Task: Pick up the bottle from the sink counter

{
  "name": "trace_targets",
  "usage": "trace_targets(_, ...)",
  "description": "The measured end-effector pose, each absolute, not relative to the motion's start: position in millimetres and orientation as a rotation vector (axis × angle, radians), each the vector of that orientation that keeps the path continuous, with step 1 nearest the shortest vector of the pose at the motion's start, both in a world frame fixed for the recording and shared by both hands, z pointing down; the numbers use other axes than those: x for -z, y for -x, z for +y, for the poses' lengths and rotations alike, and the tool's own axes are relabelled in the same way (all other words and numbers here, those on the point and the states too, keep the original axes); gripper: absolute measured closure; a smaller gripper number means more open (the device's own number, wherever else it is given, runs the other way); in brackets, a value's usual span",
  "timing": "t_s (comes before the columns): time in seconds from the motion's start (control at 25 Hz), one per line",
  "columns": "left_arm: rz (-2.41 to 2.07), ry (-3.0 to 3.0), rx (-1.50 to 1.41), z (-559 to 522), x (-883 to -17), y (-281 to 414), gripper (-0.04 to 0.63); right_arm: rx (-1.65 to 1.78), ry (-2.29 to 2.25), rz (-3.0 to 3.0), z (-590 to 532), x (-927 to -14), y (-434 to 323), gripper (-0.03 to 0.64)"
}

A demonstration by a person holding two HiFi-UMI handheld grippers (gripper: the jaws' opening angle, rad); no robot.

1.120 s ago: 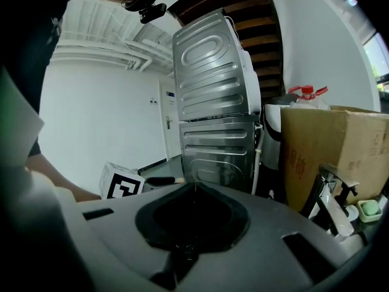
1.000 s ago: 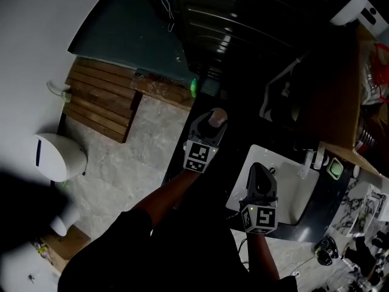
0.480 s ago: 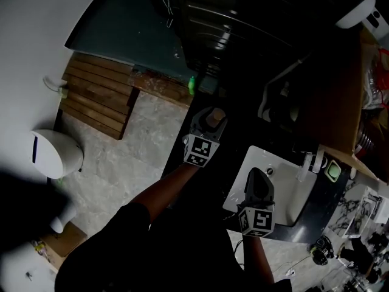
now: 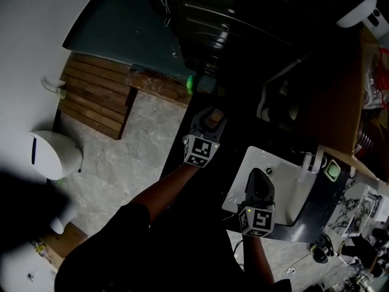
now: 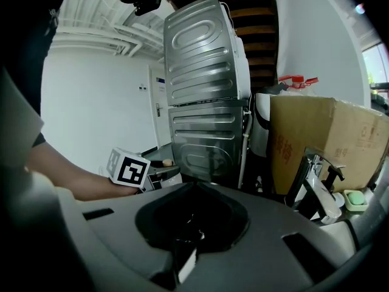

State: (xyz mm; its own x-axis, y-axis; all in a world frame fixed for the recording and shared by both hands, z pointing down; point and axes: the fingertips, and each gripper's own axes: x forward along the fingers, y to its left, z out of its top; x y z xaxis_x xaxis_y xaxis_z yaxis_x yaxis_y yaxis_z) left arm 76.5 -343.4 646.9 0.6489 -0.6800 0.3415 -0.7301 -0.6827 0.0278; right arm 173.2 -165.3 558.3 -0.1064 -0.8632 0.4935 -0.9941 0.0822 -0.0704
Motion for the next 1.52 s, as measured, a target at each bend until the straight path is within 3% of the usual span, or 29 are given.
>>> trace_targets(0.2,-1.175,-2.718,-0.473,-343.0,-643.2,-76.8,0.463,-0.563,-1.854,-2.044,-163.6,-555.9,-172.1,0.577)
trace_targets(0.84,-1.139,-2.744,-0.491,-312.6,-635.3,-68.3,0.468,-0.546,-1.886,-2.079,-144.7,-548.1,-174.1,0.577)
trace_targets(1.52,-1.133,-2.749,-0.397,-219.5,-553.0,-66.4,0.467,-0.423,-1.966,-2.130,-118.1,-511.7,-179.2,0.578)
